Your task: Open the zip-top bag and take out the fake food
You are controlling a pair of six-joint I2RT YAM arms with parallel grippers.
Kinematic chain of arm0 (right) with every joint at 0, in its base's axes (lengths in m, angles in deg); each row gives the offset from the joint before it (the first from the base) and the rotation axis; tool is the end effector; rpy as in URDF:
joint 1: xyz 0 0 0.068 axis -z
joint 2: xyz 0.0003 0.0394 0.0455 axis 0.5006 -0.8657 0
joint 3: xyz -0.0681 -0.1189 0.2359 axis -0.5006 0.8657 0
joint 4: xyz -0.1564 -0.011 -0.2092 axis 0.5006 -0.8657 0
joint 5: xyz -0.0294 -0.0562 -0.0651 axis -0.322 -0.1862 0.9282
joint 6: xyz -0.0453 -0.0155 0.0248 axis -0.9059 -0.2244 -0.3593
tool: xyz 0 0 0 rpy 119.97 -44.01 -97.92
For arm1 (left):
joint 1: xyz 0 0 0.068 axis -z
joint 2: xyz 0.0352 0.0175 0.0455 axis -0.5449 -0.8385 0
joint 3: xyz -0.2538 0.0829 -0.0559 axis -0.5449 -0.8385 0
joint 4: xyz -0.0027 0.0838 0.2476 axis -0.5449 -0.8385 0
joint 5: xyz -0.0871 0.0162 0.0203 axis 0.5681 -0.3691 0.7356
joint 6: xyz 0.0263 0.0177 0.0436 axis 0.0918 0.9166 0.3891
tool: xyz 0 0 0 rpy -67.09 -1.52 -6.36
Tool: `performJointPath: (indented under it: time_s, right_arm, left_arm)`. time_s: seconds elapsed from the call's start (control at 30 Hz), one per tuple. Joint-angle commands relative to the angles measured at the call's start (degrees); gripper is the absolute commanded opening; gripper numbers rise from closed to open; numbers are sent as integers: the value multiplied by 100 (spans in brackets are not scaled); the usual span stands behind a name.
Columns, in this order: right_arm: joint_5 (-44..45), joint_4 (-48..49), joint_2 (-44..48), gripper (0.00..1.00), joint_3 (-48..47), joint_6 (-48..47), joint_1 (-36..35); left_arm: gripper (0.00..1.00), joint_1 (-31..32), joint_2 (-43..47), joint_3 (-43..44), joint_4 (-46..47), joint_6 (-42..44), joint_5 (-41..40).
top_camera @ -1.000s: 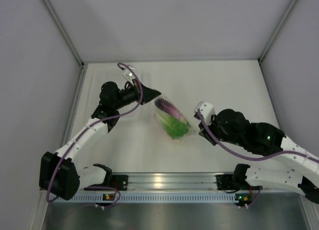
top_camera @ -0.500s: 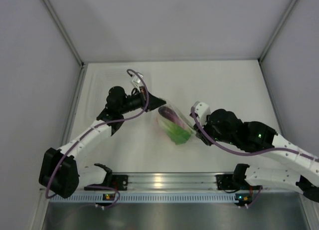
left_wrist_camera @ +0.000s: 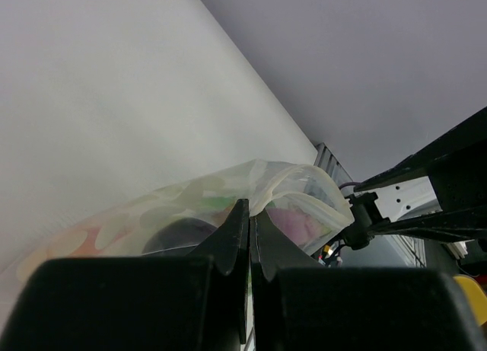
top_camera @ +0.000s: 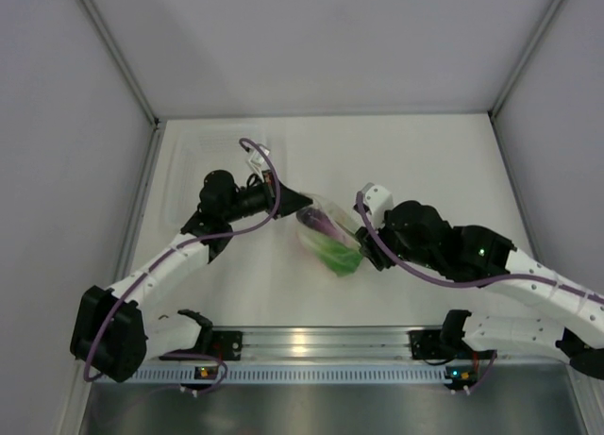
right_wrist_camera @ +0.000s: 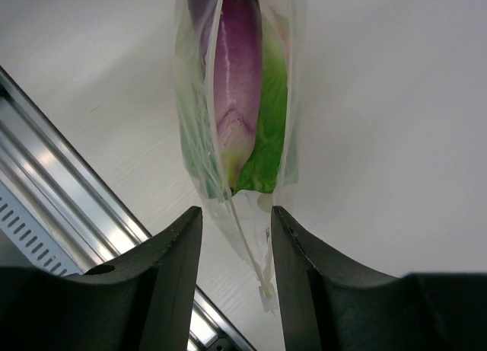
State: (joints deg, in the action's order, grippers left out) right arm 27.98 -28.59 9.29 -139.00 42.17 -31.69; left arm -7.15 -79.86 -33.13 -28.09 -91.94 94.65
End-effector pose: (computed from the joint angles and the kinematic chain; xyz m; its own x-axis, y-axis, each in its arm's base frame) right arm 0.0922 0.1546 0.3635 -0.3768 -0.4779 -0.7935 -0.7387 0.6719 -0.0539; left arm 0.2307 -0.1371 0.2985 -0.6362 -0.2479 -0.7306 0.6523 0.3329 -0.6809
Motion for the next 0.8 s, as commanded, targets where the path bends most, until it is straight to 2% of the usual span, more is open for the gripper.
performJointPath:
  time_s: [0.0, 0.23, 0.77]
  right_arm:
    - [435, 544, -97, 42, -437, 90, 39]
    - [507, 693, -414, 41, -692, 2, 381]
    - [-425, 922, -977, 39, -535, -358, 1023]
  left_arm:
    - [0, 6, 101, -1, 369, 61, 178]
    - [0, 6, 119, 43, 369, 87, 248]
    - [0, 6, 163, 96, 369, 149, 503]
